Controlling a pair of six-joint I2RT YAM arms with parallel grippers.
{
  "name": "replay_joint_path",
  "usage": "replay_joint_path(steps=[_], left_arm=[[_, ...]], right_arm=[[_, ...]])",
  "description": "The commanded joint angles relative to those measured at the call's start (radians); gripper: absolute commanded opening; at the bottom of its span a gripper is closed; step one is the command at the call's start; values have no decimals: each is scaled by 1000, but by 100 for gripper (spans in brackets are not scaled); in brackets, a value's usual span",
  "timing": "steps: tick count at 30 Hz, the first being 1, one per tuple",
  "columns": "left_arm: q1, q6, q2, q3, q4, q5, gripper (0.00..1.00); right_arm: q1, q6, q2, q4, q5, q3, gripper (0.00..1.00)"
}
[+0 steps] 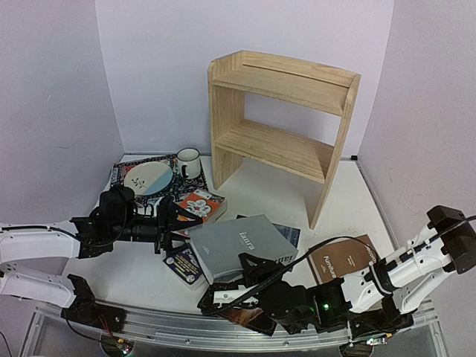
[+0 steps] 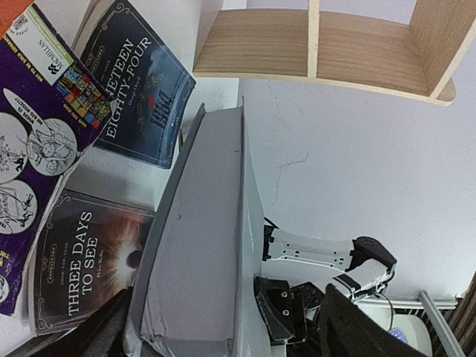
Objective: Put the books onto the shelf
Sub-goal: Pass from the left arm to the right, then place the book on the shelf.
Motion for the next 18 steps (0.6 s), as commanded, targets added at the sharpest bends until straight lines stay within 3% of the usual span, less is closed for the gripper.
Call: replay_joint_path(steps=[1, 6, 12, 18], left_arm=[[0, 32, -32, 41, 51, 11, 95], [48, 96, -64, 50, -9, 24, 100], [73, 483, -26, 398, -652, -199, 100], [73, 631, -36, 519, -792, -339, 100]], right_arm=[[2, -2, -60, 27, 4, 0, 22], [0, 8, -103, 26, -1, -15, 22], [-4, 5, -141, 26, 4, -34, 22], [-23, 5, -155, 27, -10, -34, 21]])
